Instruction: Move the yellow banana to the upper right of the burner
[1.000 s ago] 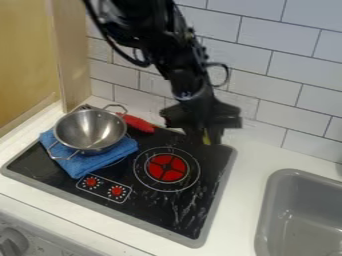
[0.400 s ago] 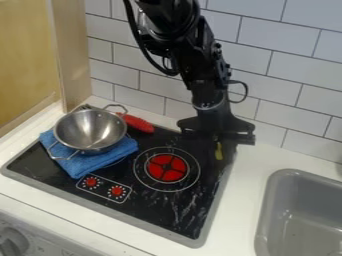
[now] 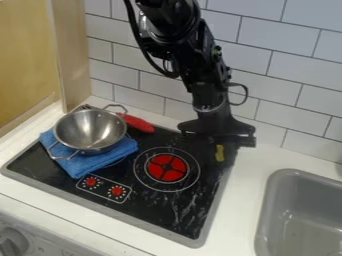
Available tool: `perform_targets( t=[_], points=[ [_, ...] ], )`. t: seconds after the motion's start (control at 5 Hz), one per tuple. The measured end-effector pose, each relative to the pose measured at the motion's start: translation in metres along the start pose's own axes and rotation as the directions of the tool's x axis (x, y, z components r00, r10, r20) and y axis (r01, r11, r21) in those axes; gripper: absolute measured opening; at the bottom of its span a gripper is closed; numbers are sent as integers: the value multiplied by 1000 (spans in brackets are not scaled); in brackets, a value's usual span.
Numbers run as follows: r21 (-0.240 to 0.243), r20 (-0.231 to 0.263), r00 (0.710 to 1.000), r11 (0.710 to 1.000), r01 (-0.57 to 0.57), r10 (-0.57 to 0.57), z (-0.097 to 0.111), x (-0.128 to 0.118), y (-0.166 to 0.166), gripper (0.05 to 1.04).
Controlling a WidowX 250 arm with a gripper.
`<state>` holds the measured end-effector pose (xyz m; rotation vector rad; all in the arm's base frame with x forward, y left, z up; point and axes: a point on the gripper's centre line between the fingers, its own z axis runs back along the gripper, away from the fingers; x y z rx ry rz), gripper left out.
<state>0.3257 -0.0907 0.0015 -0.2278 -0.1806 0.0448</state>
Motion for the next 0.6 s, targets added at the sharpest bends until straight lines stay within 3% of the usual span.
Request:
perform_targets(
  t=[0.2,0.4,0.6],
  points=[
    [-16,-2,1000,1000,2,-2,0,0,-3,804],
    [-32,3,1000,999,13,-13,1,1,-5,985],
    [-30,19,999,999,28,-27,5,-1,-2,992]
  ],
)
